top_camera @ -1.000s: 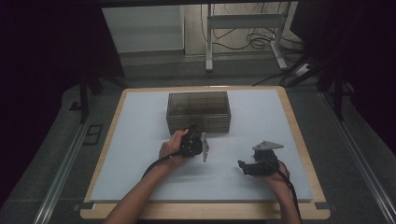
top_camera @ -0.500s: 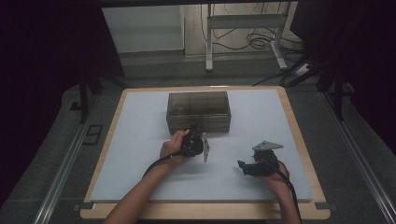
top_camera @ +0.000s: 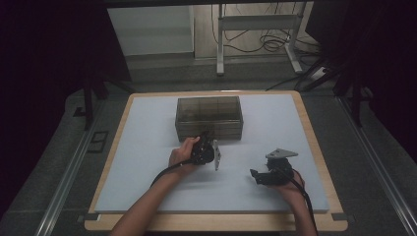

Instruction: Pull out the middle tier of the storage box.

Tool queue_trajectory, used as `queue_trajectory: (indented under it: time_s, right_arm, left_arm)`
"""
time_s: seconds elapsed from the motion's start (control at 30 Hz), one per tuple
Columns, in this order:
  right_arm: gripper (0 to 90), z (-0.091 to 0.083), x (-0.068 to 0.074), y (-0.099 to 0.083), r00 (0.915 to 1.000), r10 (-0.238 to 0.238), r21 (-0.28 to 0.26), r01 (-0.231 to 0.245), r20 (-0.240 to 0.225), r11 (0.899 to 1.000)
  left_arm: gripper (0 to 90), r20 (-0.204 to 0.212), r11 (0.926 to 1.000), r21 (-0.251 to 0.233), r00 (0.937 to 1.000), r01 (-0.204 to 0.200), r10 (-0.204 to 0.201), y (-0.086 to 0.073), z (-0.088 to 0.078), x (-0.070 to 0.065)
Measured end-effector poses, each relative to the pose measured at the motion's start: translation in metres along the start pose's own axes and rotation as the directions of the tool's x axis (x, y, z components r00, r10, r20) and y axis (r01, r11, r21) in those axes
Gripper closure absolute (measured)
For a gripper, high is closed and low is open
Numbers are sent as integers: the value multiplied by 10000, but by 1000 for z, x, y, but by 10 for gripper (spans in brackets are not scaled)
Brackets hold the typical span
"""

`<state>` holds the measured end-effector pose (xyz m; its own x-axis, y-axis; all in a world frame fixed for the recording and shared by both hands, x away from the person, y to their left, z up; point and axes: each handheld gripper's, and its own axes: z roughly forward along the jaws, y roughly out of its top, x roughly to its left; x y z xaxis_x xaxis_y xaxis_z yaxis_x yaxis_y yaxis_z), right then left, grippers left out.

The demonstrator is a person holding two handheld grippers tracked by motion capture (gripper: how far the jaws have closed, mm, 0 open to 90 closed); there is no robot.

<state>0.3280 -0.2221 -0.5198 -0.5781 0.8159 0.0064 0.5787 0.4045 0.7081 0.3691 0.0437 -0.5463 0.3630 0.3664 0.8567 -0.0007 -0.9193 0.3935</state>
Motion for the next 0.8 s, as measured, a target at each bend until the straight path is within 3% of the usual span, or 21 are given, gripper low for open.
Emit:
queue_trajectory:
  time_s: [0.33, 0.8]
  right_arm:
    - [165, -1, 0, 0, 10000, -2, 2, 2, 22, 10000]
    - [165, -1, 0, 0, 10000, -12, -49, 12, -1, 10000]
  left_arm:
    - [672, -131, 9999, -4, 9998, -132, 132, 0, 1, -3]
    - [774, -322, 10000, -69, 9995, -27, 25, 0, 1, 0]
